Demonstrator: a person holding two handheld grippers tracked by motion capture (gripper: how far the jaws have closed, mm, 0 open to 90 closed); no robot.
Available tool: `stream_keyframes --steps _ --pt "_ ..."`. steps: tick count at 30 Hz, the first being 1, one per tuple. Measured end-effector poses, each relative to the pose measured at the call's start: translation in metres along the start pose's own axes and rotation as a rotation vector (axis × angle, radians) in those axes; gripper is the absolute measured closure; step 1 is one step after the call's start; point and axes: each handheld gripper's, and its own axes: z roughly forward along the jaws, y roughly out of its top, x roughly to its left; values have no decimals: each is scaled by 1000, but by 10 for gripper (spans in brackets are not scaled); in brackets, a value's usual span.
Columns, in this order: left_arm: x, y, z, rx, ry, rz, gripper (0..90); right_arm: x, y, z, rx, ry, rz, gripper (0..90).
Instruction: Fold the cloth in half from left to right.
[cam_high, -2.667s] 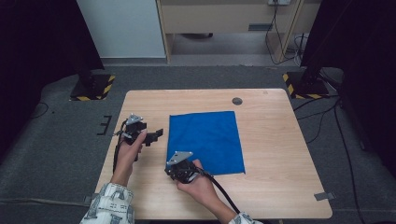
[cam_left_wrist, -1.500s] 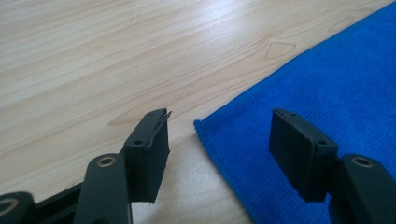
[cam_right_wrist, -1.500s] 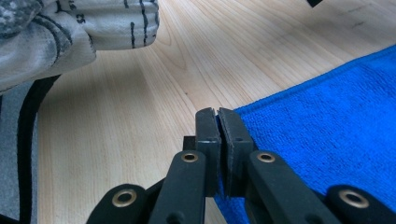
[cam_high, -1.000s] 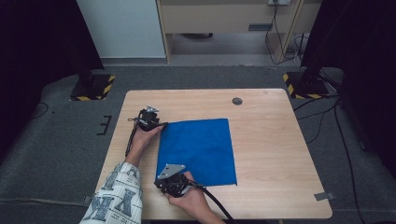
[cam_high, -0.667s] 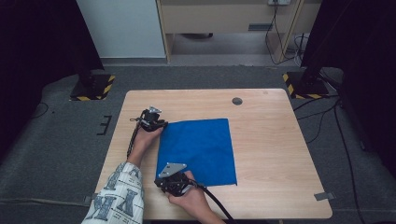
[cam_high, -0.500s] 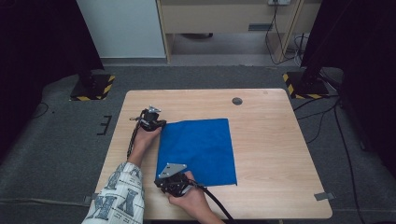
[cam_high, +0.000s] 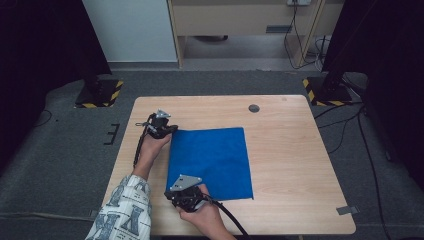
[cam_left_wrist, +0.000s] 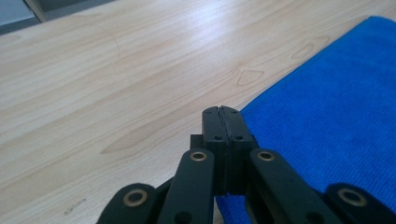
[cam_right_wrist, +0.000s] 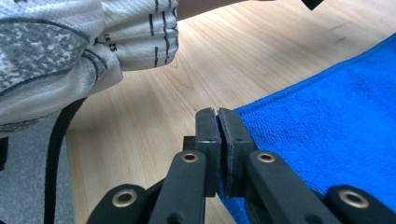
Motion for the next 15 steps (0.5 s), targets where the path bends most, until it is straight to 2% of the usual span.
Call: stream_keyframes --steps 5,9,10,15 --pt "1 6 -6 7 -8 -4 900 0 3 -5 -14 -7 -1 879" --pt "-2 15 -15 -11 -12 9 900 2 7 -9 -23 -17 -4 879" --pt "-3 19 -17 -16 -11 23 900 4 9 -11 -29 -19 -7 879" --pt "0 25 -20 -4 -10 24 900 10 16 -16 -38 -23 -28 882"
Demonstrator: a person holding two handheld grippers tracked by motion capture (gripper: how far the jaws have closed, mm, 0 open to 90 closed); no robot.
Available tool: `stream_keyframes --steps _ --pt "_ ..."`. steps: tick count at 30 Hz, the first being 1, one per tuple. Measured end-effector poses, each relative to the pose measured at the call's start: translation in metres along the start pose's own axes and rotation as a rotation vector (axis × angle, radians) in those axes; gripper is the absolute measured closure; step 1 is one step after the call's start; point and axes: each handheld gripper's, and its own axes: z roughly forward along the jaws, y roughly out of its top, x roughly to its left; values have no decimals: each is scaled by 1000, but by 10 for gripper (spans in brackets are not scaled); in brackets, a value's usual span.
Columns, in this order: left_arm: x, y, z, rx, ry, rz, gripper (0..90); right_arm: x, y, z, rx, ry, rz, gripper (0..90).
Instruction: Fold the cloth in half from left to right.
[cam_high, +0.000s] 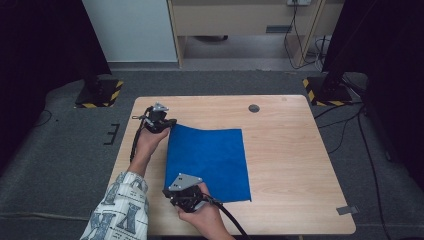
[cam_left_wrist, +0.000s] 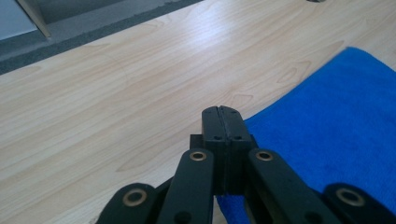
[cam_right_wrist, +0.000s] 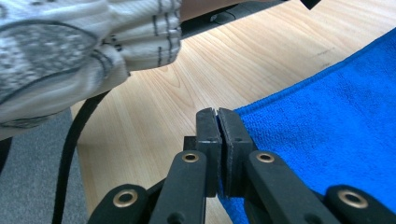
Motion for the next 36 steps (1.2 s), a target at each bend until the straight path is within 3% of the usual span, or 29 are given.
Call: stream_keyframes --steps 5,26,36 --pt "9 5 -3 -2 -2 -41 900 5 5 -2 -6 -11 -20 882" --pt "17 10 -8 11 -3 -54 900 16 16 -1 -38 -18 -44 889" --pt "29 6 -18 23 11 -57 900 25 24 11 -54 0 -39 889"
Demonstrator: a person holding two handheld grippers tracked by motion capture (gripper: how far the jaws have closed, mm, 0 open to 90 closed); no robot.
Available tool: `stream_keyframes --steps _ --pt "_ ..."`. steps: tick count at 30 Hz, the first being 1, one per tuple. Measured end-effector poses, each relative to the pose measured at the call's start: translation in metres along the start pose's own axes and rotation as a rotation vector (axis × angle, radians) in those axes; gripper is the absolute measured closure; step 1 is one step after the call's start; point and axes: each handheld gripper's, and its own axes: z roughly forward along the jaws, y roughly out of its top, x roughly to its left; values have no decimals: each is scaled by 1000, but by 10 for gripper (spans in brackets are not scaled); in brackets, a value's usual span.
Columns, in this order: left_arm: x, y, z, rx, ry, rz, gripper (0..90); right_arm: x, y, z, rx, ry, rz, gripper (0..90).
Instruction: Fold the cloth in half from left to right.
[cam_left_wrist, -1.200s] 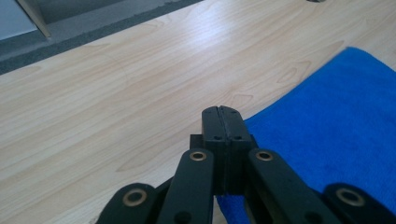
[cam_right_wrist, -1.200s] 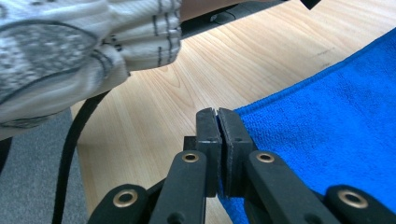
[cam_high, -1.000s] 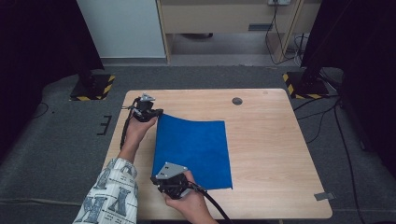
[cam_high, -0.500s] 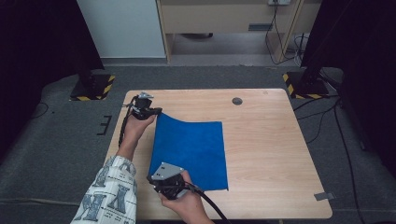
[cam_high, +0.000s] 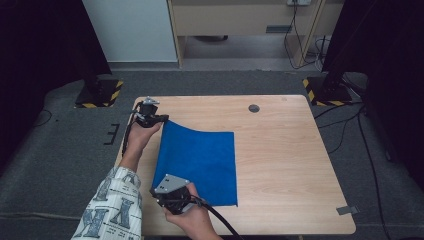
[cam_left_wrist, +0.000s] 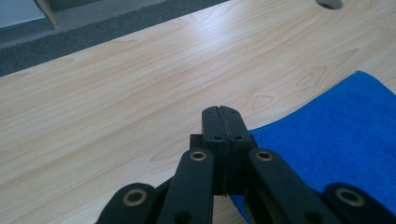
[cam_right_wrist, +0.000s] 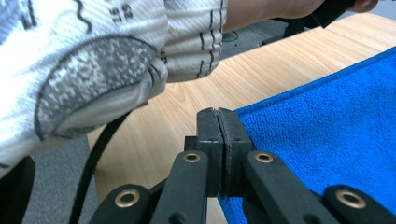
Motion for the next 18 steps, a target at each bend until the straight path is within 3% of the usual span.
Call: stream_keyframes --steps 8,18 --pt "9 -4 -11 -8 13 -10 900 6 7 8 -27 24 24 889" --pt "-11 8 3 3 -11 -3 900 -4 -4 -9 -36 17 65 889"
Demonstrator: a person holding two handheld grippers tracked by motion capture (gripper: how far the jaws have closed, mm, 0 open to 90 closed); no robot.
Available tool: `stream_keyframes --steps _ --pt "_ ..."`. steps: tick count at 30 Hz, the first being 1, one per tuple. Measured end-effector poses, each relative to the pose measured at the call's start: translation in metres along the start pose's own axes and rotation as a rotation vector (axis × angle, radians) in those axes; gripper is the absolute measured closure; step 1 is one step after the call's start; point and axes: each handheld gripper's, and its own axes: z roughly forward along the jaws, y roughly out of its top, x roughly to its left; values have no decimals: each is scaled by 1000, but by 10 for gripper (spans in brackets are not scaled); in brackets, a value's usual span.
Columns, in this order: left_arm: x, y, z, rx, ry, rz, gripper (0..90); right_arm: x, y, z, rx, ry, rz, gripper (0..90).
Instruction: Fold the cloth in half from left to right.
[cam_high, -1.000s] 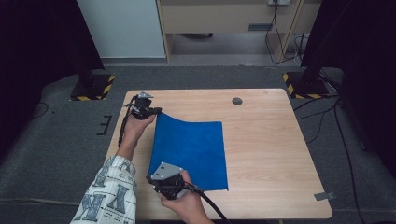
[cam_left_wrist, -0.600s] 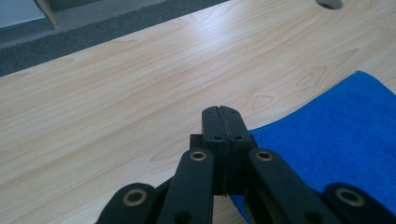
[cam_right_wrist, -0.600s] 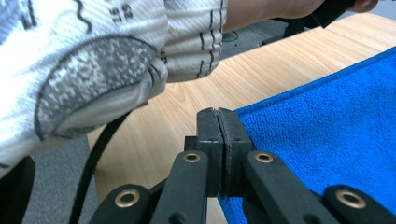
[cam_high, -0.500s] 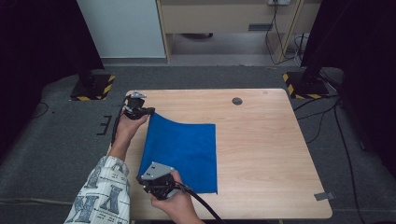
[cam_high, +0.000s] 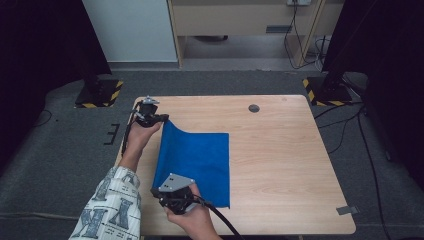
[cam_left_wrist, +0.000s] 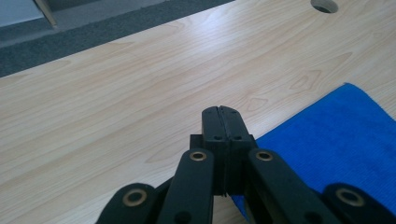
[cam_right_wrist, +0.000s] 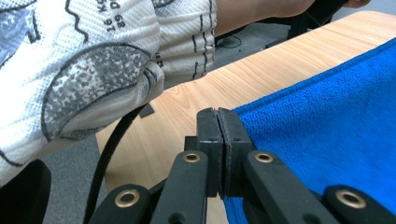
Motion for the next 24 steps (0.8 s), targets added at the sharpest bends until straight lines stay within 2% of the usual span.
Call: stream_keyframes --steps 1,2,3,4,5,6,7,8,11,15,18,21,24 --pt "-8 4 5 4 -2 12 900 -4 -5 -7 -6 -4 16 889" --pt "-8 4 5 4 -2 12 900 -4 -5 -7 -6 -4 16 889" --pt "-17 8 10 7 -10 24 900 -8 -9 -13 -9 -11 24 889" --pt "-17 8 10 7 -10 24 900 -8 -9 -13 -9 -11 24 889" --pt "-27 11 17 14 -15 38 900 -11 -14 -18 -8 -18 25 889" --pt "-27 11 17 14 -15 38 900 -11 -14 -18 -8 -18 25 889" --pt "-34 14 24 21 -21 46 900 -14 -19 -25 -5 -30 31 889" --pt "-34 14 24 21 -21 46 900 -14 -19 -25 -5 -30 31 889" --pt "-45 17 34 31 -35 61 900 -20 -26 -33 0 -43 38 889" --pt "-60 21 47 34 -49 63 900 -29 -35 -47 16 -68 38 889" --pt "-65 23 51 29 -62 57 900 -31 -37 -53 20 -76 41 889" --pt "-76 27 55 12 -82 46 900 -34 -39 -68 22 -93 35 889" --pt "-81 29 57 10 -85 52 900 -35 -40 -73 23 -101 29 889"
